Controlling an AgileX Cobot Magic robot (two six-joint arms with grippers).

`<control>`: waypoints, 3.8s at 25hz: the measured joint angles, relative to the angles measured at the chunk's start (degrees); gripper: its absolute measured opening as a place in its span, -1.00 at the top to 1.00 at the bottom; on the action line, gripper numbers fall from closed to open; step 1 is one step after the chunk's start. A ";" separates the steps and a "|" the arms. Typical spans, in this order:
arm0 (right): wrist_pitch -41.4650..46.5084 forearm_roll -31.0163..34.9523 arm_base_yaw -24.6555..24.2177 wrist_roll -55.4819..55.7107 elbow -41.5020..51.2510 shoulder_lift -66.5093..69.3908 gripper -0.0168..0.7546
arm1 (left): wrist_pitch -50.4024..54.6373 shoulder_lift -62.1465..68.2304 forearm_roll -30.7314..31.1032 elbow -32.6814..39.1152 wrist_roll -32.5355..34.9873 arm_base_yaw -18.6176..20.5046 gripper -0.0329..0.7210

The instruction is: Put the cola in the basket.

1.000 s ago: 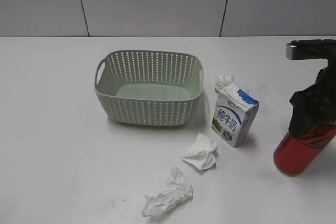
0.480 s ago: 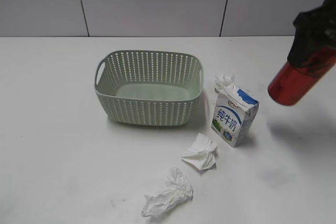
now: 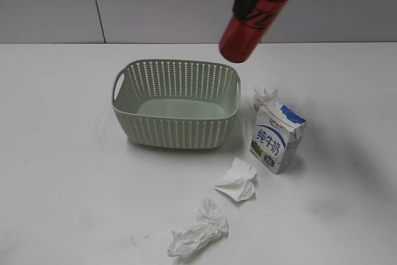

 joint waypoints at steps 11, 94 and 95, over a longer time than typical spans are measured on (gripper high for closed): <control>0.15 -4.28 11.70 0.51 -8.82 16.11 -0.39 | 0.00 0.00 0.00 0.00 0.00 0.00 0.31; -5.87 -2.28 -22.43 2.45 77.36 -75.59 -0.58 | 0.00 0.00 0.00 0.00 0.00 0.00 0.31; -5.87 -2.28 -22.43 2.45 78.39 -77.34 -0.58 | 0.00 0.00 0.00 0.00 0.00 0.00 0.31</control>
